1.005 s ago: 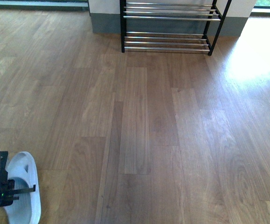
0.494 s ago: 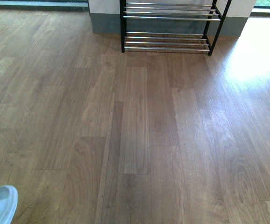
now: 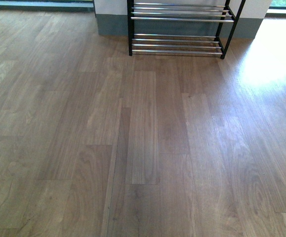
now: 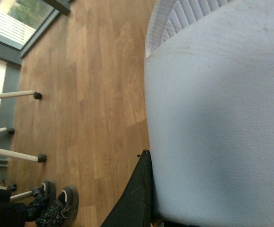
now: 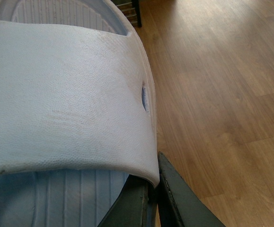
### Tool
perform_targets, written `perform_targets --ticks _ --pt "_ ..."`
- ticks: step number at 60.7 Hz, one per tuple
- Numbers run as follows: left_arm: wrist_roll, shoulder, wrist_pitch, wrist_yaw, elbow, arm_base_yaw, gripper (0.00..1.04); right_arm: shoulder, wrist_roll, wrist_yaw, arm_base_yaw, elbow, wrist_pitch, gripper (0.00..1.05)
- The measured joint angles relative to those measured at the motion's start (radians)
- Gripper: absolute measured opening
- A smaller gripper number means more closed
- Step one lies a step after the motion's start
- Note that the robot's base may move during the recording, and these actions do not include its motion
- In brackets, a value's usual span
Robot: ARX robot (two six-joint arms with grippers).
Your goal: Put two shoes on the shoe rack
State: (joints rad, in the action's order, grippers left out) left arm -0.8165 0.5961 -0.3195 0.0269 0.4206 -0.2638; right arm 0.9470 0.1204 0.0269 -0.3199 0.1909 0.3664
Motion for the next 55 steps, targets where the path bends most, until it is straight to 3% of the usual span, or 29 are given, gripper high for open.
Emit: perform_targets --ticks 16,55 --pt "0.199 -0.153 -0.134 0.147 0.098 0.149 0.02 0.000 0.000 0.000 0.000 0.000 0.000 0.02" --pt "0.267 -0.159 -0.136 0.156 0.099 0.158 0.02 0.000 0.000 0.000 0.000 0.000 0.000 0.02"
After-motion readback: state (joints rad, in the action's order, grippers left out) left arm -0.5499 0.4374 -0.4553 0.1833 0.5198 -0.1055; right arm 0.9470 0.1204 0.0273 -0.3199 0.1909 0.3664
